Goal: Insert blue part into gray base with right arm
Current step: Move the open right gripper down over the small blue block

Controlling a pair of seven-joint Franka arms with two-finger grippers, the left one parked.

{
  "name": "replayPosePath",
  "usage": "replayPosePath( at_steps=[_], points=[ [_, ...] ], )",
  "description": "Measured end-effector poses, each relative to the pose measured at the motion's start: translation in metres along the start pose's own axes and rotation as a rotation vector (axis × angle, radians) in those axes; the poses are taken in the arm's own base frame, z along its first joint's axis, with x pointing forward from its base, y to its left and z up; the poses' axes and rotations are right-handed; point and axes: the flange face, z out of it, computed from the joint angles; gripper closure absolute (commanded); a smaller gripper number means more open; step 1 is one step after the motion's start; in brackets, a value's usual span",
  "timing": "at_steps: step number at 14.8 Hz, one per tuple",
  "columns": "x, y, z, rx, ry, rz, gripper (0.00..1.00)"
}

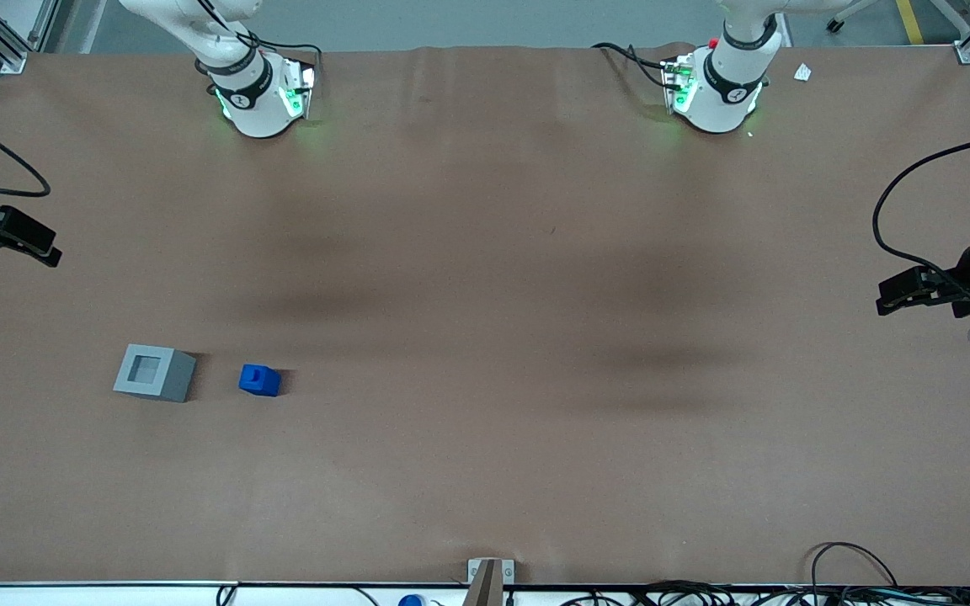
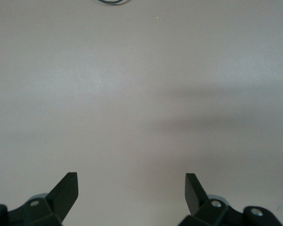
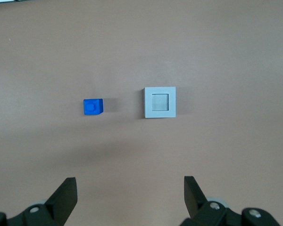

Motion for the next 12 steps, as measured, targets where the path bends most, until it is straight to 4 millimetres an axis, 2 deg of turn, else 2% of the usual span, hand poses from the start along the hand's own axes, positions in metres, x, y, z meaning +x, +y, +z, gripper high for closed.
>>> replayPosePath(
  at_steps=[9,12],
  points=[
    [0.004,-0.006,-0.003,0.052,0.032,0.0,0.0],
    [0.008,-0.012,0.007,0.063,0.019,-0.008,0.0]
  ],
)
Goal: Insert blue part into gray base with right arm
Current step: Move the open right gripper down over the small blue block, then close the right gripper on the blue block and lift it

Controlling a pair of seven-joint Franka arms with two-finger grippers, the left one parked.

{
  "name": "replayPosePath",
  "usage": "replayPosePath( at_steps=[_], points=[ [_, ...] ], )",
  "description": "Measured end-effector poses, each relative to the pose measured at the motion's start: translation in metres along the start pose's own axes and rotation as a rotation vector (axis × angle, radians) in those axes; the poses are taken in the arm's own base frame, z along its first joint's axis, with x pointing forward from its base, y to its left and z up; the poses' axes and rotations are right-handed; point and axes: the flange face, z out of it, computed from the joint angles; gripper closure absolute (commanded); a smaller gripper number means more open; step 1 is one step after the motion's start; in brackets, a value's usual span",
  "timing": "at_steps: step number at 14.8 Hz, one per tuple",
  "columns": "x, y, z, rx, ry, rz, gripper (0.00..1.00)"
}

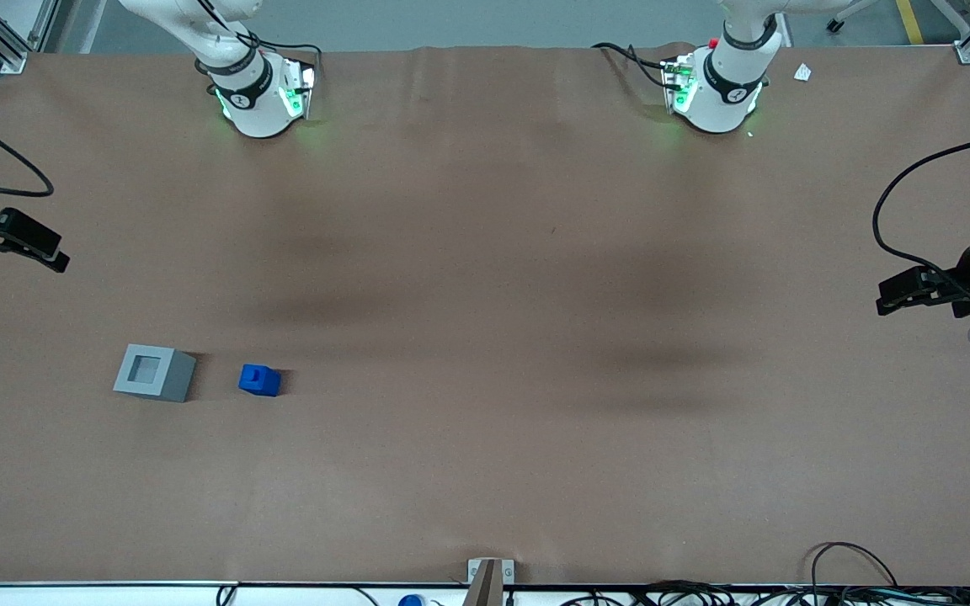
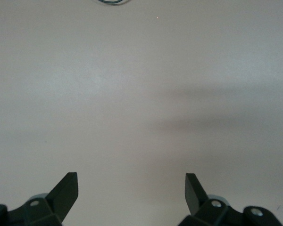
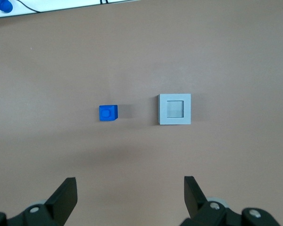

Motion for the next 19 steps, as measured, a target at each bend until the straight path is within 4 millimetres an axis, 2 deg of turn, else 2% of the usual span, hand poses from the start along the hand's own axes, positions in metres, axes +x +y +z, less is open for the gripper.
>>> replayPosePath(
  at_steps=[2,9,15,19],
  points=[
    [0.007,-0.012,0.024,0.0,-0.037,-0.015,0.0],
    [0.052,-0.034,0.13,0.009,-0.084,-0.007,0.0],
    [0.068,-0.069,0.238,0.005,-0.144,-0.001,0.0],
    [0.077,-0.072,0.315,0.006,-0.164,0.001,0.0]
  ],
)
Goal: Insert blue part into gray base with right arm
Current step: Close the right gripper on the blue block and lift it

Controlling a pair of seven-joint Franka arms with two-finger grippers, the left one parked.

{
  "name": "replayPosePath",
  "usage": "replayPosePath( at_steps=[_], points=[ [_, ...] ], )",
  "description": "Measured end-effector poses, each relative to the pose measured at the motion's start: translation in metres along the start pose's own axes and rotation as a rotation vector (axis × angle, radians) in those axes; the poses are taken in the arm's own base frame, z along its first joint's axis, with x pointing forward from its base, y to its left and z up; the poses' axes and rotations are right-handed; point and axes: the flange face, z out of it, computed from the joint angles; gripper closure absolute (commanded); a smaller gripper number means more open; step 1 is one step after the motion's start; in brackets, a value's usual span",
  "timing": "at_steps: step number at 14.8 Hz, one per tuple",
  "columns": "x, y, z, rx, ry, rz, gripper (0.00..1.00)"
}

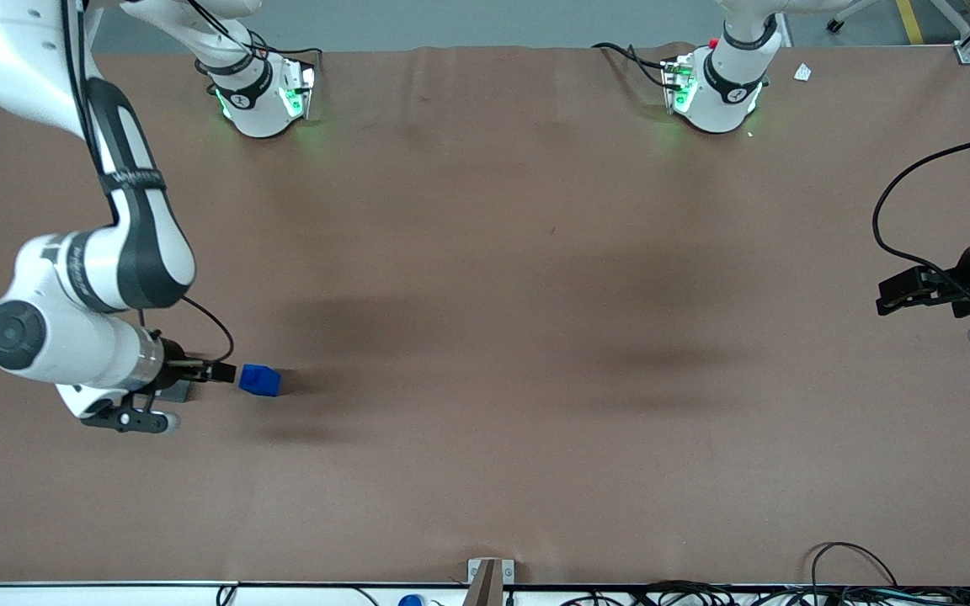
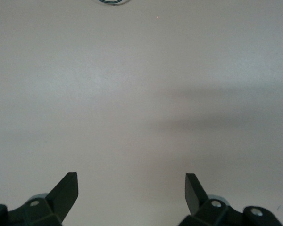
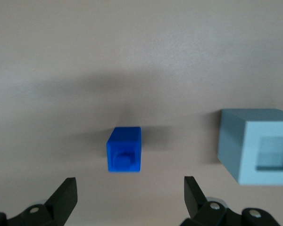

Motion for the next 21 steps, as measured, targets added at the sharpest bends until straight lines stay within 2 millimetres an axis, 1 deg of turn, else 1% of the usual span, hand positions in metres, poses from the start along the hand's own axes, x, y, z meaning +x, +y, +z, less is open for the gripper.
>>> replayPosePath(
  at_steps=[2,4,6,10,13,15,16,17,19,21],
  points=[
    [0.005,-0.002,0.03,-0.001,-0.019,-0.001,0.0],
    [0.008,-0.006,0.048,0.0,-0.019,-0.005,0.0],
    [0.008,-0.01,0.057,-0.001,-0.027,-0.011,0.0],
    [0.004,-0.021,0.069,-0.006,-0.048,-0.022,0.0],
    [-0.002,-0.021,0.09,-0.014,-0.085,-0.023,0.0],
    [-0.006,-0.021,0.099,-0.018,-0.104,-0.024,0.0],
    [-0.007,-0.022,0.101,-0.019,-0.108,-0.025,0.08],
    [-0.008,-0.024,0.102,-0.02,-0.111,-0.027,0.17],
    [-0.008,-0.026,0.103,-0.02,-0.111,-0.029,0.24],
    [-0.008,-0.026,0.103,-0.02,-0.111,-0.028,0.28]
  ],
)
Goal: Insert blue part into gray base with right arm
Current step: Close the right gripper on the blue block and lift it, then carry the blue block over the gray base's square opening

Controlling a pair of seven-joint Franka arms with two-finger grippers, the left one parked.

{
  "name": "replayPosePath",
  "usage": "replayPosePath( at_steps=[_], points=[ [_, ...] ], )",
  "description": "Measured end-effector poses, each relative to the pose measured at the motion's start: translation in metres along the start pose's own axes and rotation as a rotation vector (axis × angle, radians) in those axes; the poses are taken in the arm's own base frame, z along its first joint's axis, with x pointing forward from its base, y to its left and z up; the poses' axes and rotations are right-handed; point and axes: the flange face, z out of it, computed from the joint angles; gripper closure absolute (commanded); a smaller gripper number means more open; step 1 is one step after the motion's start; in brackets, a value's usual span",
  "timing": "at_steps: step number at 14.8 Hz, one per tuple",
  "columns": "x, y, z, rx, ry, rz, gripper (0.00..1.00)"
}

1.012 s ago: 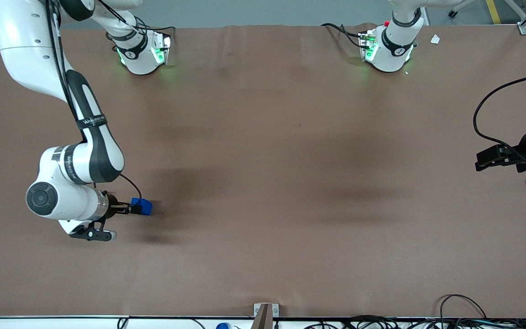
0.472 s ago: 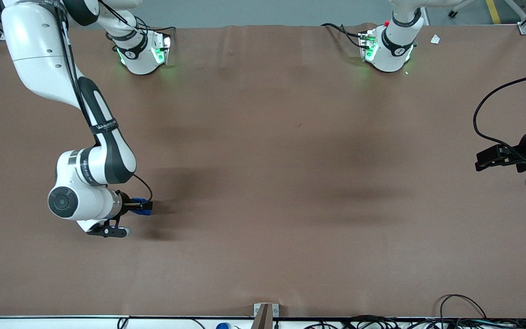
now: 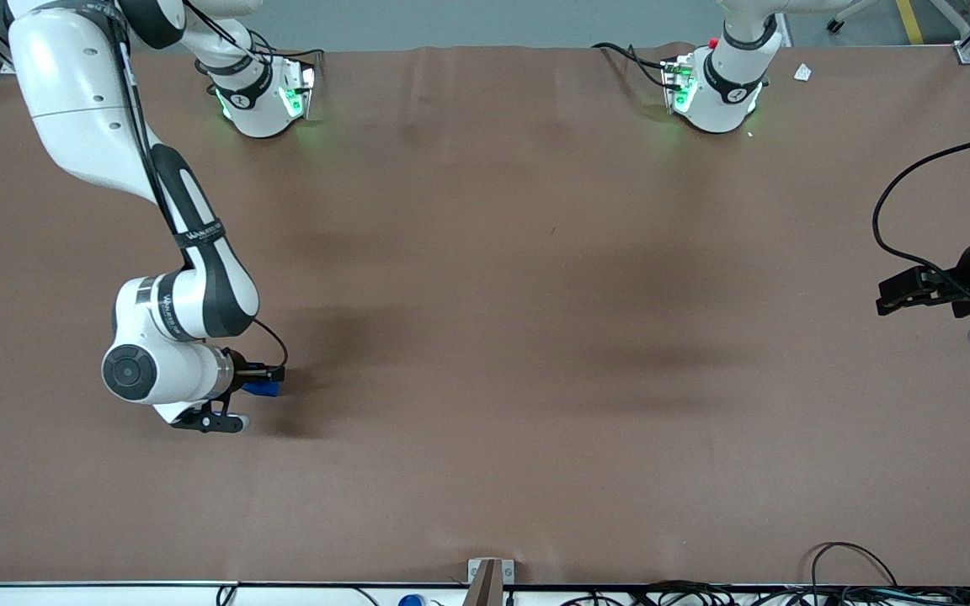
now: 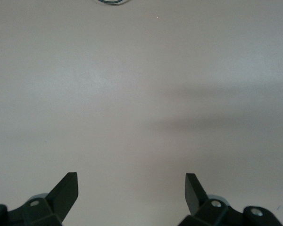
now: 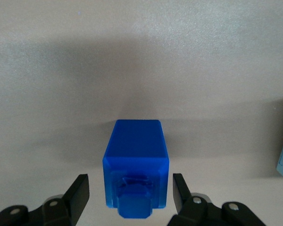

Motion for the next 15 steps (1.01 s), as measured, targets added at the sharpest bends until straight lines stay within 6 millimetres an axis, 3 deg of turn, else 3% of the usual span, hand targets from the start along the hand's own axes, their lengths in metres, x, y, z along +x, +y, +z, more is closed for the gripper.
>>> replayPosePath(
  at_steps=[3,5,7,11,15],
  points=[
    [0.001,0.0,-0.001,0.001,0.008,0.002,0.29],
    [0.002,0.0,-0.003,0.004,0.019,0.003,0.37],
    [0.005,0.0,-0.005,0.008,0.039,0.004,0.6],
    [0.007,0.001,-0.008,0.011,0.059,0.008,0.96],
    [0.01,0.002,-0.013,0.013,0.073,0.009,1.0]
  ],
)
